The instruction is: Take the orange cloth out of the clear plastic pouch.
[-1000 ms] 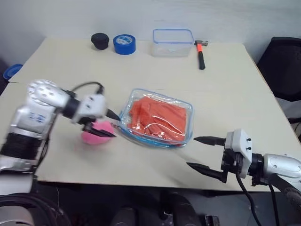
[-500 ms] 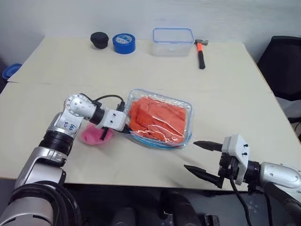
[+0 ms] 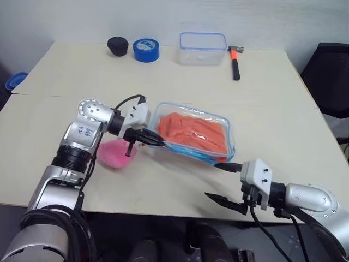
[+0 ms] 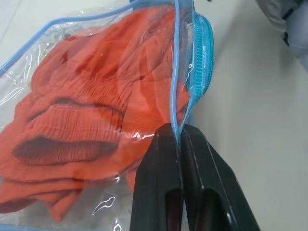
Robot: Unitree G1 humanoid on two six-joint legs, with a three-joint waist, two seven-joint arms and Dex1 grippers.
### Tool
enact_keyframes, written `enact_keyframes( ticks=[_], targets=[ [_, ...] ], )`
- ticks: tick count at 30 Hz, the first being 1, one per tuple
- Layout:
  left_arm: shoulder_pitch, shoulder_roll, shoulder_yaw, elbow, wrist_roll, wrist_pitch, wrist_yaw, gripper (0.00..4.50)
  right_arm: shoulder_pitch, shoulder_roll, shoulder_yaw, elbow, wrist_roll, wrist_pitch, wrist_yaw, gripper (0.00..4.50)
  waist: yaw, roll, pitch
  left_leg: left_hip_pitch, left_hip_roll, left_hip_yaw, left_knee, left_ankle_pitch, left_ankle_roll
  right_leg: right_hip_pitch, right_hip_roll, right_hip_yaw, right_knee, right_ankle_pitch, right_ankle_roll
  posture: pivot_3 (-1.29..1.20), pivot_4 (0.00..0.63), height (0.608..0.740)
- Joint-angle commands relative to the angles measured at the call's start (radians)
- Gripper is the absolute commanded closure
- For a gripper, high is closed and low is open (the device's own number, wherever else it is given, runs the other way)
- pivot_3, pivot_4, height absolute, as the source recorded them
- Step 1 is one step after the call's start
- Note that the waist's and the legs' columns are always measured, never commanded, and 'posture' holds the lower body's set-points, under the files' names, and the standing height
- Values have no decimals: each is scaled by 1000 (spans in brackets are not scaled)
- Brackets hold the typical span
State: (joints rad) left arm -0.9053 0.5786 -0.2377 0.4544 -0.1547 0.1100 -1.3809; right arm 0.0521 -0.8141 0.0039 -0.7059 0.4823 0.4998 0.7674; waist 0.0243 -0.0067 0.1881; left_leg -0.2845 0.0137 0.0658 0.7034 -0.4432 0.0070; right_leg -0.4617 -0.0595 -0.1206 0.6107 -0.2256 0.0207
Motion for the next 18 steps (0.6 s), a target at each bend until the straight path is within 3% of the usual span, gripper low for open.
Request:
enact_keyframes(
  ticks=[1,2,5,9,13,18],
  targets=[
    [-25,-6,13,14,44,-57,60,4469,-16,8,9,-16,-17,-18,3,79,0,0,0,0,0,0,0,0,0,0,0,0,0,0,0,0,150,740],
    [-24,-7,15,15,48,-64,60,4469,-17,9,10,-17,-19,-16,2,79,0,0,0,0,0,0,0,0,0,0,0,0,0,0,0,0,150,740],
    [8,14,9,-15,61,-130,36,3811,-15,12,2,-23,-26,-13,-8,79,-1,0,0,0,0,0,0,0,0,0,0,0,0,0,0,0,150,740],
    [27,62,-12,-4,125,-279,34,2662,-17,19,-19,-27,-12,-4,-15,79,-1,0,0,1,1,0,0,0,-1,0,0,0,0,0,0,0,150,740],
    [20,92,-11,42,161,-379,42,2662,-26,19,-38,-26,0,5,-18,79,0,0,0,1,1,0,0,0,-1,0,0,0,0,0,0,0,150,740],
    [-9,54,7,90,148,-383,71,2662,-27,21,-46,-29,5,18,-23,79,2,0,0,1,0,0,0,0,0,0,-1,-2,0,0,0,0,150,740]
  ],
)
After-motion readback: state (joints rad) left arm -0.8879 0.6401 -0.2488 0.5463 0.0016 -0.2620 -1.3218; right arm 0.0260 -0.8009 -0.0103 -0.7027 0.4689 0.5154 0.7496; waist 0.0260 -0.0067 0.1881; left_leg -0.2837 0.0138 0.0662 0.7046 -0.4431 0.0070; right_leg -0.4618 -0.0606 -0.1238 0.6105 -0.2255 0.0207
